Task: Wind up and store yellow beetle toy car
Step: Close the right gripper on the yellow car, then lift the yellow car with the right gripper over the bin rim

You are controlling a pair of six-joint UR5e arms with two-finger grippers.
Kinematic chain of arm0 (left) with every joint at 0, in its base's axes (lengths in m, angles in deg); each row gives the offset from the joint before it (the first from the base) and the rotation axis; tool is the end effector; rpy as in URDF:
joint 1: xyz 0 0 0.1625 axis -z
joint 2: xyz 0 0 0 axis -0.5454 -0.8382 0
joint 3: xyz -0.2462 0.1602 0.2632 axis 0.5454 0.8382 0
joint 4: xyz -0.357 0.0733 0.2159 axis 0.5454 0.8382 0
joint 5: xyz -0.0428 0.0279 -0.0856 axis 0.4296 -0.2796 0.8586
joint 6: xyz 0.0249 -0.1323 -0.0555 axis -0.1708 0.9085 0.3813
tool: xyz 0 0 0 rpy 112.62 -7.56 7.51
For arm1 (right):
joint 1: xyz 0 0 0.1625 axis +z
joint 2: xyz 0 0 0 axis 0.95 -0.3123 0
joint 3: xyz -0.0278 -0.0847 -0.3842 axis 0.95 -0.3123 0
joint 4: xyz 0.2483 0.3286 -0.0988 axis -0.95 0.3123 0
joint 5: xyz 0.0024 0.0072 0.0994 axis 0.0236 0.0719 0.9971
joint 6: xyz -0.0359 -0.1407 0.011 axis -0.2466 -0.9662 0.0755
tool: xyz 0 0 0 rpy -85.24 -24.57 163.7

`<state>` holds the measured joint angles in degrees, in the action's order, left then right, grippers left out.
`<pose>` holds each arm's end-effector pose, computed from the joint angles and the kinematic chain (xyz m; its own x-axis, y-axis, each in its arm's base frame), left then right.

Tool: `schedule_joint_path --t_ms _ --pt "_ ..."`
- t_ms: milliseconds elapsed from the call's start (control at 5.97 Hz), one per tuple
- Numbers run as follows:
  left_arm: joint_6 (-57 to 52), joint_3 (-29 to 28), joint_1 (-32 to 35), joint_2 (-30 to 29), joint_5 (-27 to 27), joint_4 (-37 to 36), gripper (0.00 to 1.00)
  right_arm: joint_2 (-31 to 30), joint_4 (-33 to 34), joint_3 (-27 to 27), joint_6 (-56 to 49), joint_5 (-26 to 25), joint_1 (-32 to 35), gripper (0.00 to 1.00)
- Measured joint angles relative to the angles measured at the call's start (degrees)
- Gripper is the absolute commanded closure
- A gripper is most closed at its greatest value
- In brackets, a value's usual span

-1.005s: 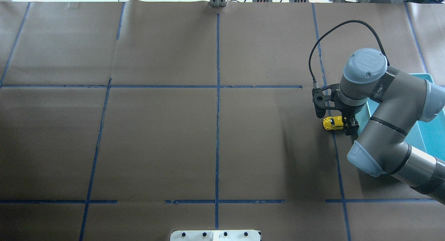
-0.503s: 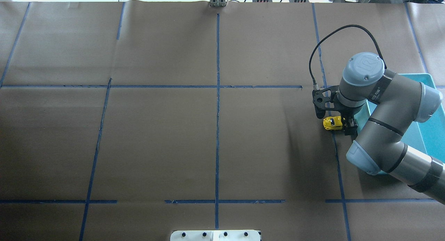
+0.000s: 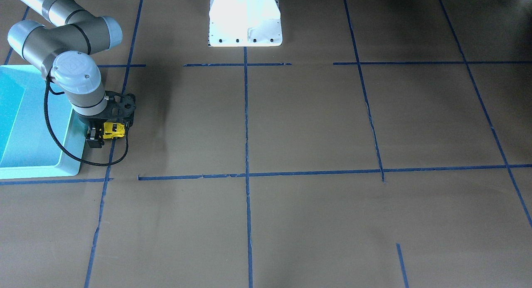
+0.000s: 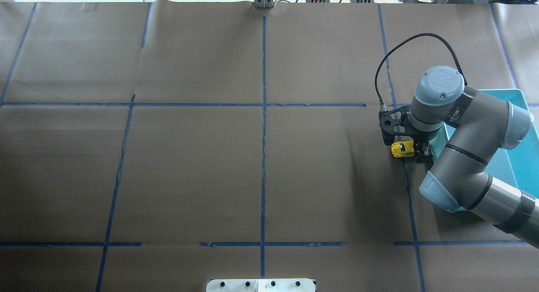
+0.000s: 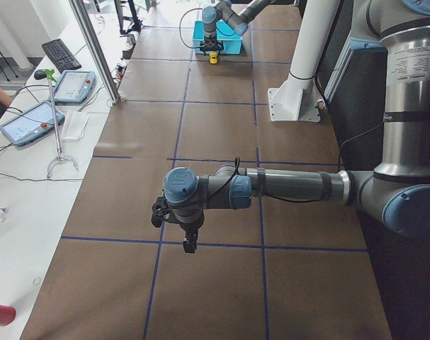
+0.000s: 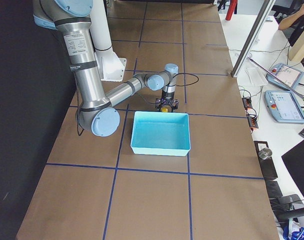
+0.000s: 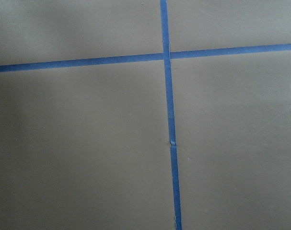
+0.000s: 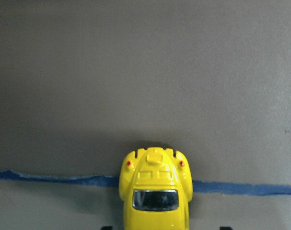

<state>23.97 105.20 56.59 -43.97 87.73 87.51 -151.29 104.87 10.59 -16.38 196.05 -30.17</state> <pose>-0.0259 -0.4686 0.6501 0.6930 0.0773 -0.7167 -0.0788 0.9964 0.0312 -0.4012 -0.4686 0.4663 -0.0511 -0.9985 0.0183 0.8824 -0.0365 0.4690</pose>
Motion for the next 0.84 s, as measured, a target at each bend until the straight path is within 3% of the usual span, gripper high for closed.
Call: schedule_joint_path --t_ms 168,503,838 --pt "0.0 0.0 0.0 0.0 0.0 0.0 0.00 0.2 0.0 0.1 -0.4 0.2 0.0 0.97" --pt "0.1 0.0 0.0 0.0 0.0 0.0 0.00 0.5 0.7 2.3 -0.9 3.6 1.5 0.98" --pt "0.1 0.0 0.0 0.0 0.0 0.0 0.00 0.6 10.7 12.5 -1.0 5.7 4.7 0.97"
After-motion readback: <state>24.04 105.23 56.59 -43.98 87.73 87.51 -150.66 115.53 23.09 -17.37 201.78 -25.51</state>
